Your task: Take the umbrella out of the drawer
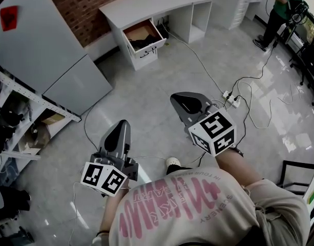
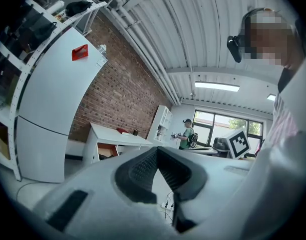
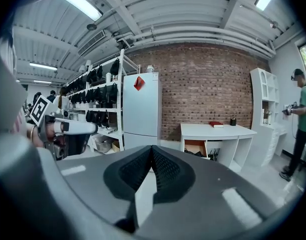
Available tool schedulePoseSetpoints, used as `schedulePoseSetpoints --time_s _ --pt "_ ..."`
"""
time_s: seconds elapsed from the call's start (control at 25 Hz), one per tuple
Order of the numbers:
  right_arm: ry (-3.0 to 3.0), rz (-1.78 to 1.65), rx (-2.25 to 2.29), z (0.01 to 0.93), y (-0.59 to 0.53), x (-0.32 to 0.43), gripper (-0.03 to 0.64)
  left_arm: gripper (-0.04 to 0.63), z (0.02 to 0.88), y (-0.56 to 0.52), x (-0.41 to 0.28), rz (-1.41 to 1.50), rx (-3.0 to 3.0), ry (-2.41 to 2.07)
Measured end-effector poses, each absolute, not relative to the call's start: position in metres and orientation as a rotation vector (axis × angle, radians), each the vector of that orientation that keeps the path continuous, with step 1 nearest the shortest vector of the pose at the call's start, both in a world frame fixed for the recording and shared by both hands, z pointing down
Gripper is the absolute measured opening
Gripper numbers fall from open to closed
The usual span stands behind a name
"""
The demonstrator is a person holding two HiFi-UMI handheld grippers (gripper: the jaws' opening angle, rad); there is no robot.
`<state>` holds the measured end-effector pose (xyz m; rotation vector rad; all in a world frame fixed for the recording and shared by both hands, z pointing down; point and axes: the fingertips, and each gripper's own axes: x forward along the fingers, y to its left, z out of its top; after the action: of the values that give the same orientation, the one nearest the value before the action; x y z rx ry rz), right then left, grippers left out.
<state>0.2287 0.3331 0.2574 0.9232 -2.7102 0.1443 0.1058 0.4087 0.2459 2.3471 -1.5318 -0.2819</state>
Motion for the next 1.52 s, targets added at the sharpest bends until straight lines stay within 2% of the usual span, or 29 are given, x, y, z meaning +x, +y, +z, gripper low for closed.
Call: schedulePoseSetpoints --time_s 0.8,1.52 --pt "-2.728 0.16 0.959 0.265 0.26 0.245 0.012 0.008 0.256 0.343 0.116 -0.289 2.36 -1.526" --pt "-2.619 0.243 1.102 0.301 0.188 0.219 0.012 0.008 0.284 0.261 0.072 -0.261 2.389 -1.391"
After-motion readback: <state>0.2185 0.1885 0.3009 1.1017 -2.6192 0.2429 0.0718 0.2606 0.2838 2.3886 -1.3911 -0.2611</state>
